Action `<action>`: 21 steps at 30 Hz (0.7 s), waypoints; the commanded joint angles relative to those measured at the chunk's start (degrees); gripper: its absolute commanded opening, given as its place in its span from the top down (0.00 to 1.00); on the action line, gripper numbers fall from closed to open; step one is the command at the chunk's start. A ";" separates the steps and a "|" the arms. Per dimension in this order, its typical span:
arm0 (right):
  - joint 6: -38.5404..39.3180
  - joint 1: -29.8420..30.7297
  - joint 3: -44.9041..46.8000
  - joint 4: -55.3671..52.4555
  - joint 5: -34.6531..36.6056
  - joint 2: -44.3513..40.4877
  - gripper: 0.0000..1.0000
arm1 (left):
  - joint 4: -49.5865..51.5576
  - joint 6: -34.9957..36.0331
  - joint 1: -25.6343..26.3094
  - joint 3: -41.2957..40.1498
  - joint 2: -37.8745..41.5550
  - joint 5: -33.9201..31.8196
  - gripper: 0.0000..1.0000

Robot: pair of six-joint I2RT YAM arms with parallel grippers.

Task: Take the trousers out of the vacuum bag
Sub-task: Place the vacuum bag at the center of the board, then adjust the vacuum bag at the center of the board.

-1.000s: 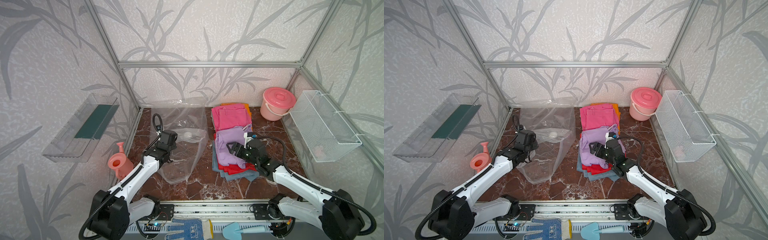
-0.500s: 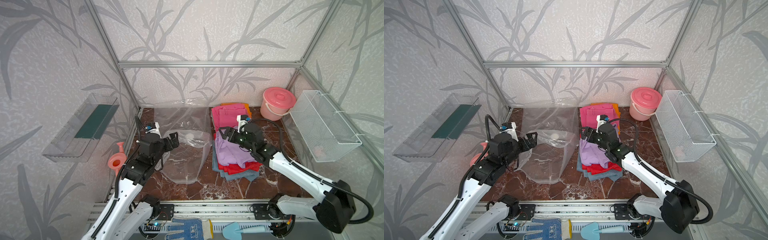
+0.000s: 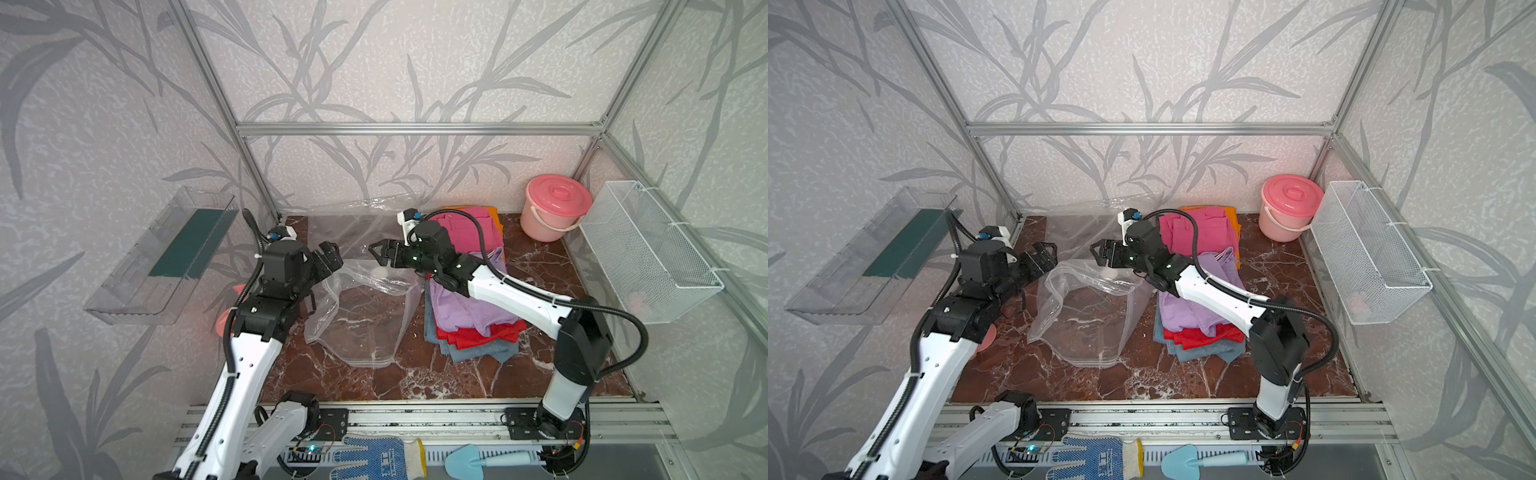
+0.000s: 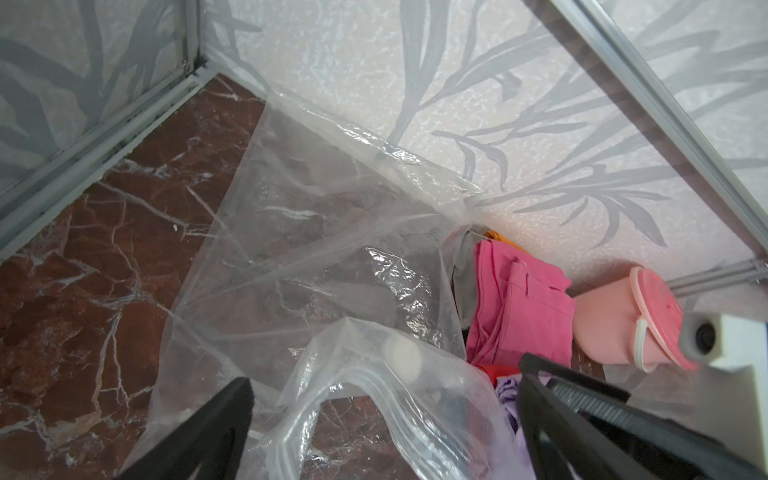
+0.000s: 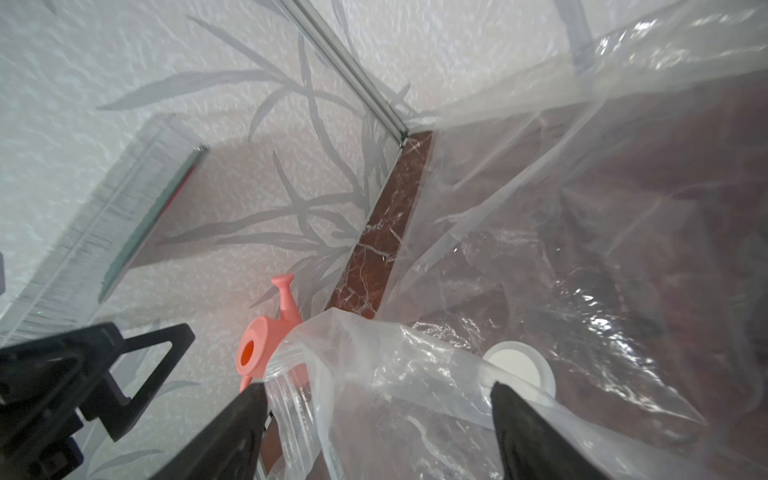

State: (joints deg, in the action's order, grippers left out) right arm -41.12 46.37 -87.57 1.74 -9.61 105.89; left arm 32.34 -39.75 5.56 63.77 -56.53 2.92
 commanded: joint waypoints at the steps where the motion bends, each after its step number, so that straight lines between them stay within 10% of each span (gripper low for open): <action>1: -0.77 0.99 -1.20 -3.34 -2.17 2.34 0.17 | -0.35 -3.93 -2.50 2.36 -2.84 7.55 0.01; 13: -4.97 3.28 27.53 -0.04 5.86 -7.71 0.18 | -2.88 -2.78 -1.99 -1.69 -11.14 22.81 0.03; 21: -7.82 3.73 30.51 3.27 10.00 -4.03 0.19 | -2.79 -2.83 6.06 -11.43 -11.54 19.82 0.04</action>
State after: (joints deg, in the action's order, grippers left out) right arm -47.27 50.02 -57.45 4.80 -3.11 100.07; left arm 29.23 -42.65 10.24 54.04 -68.49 22.55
